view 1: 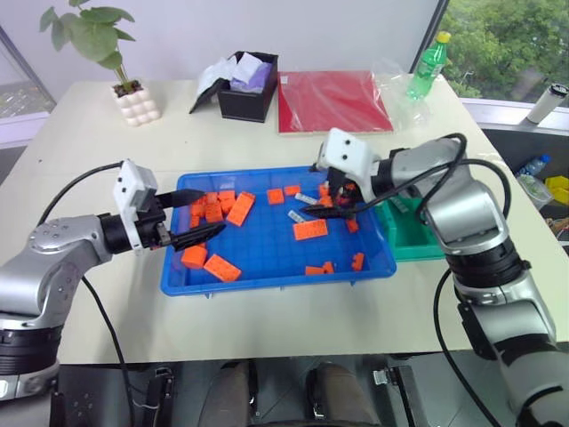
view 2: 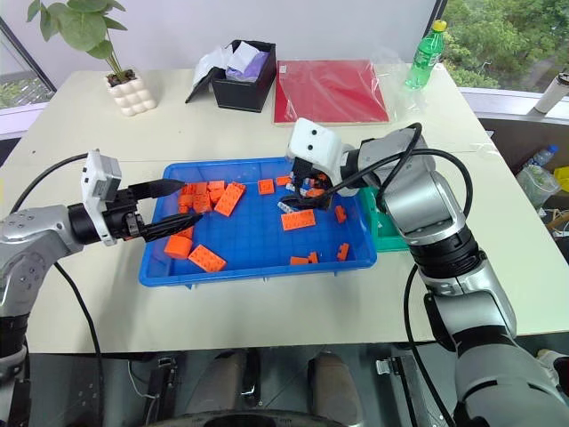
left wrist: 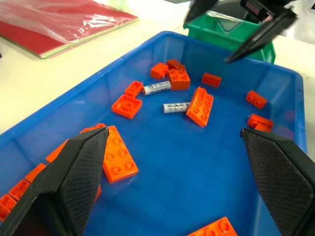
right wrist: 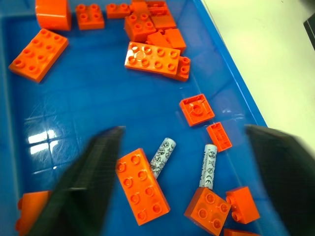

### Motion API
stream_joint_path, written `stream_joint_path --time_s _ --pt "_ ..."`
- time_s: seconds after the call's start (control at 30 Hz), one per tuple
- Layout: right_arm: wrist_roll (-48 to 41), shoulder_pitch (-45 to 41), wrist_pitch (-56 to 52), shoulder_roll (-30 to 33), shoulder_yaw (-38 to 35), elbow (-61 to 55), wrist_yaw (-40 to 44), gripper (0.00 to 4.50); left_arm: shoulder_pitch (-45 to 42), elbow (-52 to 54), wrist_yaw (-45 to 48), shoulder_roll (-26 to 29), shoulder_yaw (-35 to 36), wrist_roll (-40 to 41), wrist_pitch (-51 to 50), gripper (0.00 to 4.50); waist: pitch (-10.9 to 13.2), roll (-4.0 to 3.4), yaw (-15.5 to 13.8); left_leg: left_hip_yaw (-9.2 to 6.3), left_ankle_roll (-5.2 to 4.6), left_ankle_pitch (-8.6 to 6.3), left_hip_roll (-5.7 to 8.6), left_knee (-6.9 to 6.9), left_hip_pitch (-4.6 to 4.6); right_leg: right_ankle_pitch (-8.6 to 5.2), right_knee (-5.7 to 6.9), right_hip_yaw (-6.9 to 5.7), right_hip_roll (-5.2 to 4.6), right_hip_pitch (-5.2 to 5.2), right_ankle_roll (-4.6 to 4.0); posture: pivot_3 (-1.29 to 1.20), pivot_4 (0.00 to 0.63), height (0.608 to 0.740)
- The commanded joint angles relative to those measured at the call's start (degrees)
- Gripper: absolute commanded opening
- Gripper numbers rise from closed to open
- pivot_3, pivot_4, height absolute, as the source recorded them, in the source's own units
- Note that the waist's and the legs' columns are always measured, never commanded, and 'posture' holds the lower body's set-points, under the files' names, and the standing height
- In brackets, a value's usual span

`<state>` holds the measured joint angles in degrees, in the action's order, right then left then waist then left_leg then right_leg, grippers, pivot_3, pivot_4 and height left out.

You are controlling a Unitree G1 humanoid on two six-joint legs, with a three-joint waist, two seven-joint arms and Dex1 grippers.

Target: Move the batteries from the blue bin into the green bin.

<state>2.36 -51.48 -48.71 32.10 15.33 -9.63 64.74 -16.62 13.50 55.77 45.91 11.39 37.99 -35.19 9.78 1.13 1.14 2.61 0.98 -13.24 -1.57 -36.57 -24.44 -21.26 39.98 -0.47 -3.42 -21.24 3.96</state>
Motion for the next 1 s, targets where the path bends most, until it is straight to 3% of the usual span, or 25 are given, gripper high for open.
stream_joint_path --time_s 0.03,0.43,0.67,0.83,1.0 --pt "-2.2 -2.3 -2.4 -1.5 -0.3 1.3 -2.2 4.48 -1.6 0.0 0.3 -0.3 -0.1 -0.2 1.1 4.5 0.0 0.0 0.0 0.0 0.0 0.0 0.0 0.0 0.0 0.0 0.0 0.0 0.0 0.0 0.0 0.0 0.15 0.74" --pt "-5.0 -1.7 -0.8 -4.3 3.8 9.7 -5.3 4.48 -3.5 0.6 0.5 -0.9 -1.5 -2.4 1.9 4.5 0.0 0.0 -0.1 0.0 0.0 0.0 0.02 -0.01 -0.02 0.0 0.0 0.0 -0.01 -0.01 0.0 0.0 0.15 0.74" --pt "-3.3 0.2 7.6 2.9 8.0 8.9 -1.0 4.48 -2.4 1.8 -0.2 -1.0 -0.6 -1.6 0.9 4.5 0.0 0.0 -0.3 0.0 -0.01 -0.01 0.04 -0.02 -0.03 0.0 -0.02 0.0 -0.03 0.0 0.0 0.0 0.15 0.74" --pt "-5.2 0.3 4.9 3.0 7.4 8.7 -0.1 4.48 -2.3 1.9 -0.5 -1.2 -0.5 -1.4 0.7 4.5 0.0 0.0 0.1 0.0 -0.04 -0.02 0.0 -0.02 -0.03 0.0 -0.03 0.0 0.01 0.0 0.0 0.0 0.15 0.74" --pt "-2.8 1.7 9.8 5.5 9.5 9.1 1.0 4.48 -2.3 2.0 -0.7 -1.3 -0.4 -1.2 0.7 4.5 0.0 0.0 -0.2 0.0 -0.04 -0.02 0.01 -0.01 -0.03 0.0 -0.04 0.0 -0.01 0.0 0.0 0.0 0.15 0.74"
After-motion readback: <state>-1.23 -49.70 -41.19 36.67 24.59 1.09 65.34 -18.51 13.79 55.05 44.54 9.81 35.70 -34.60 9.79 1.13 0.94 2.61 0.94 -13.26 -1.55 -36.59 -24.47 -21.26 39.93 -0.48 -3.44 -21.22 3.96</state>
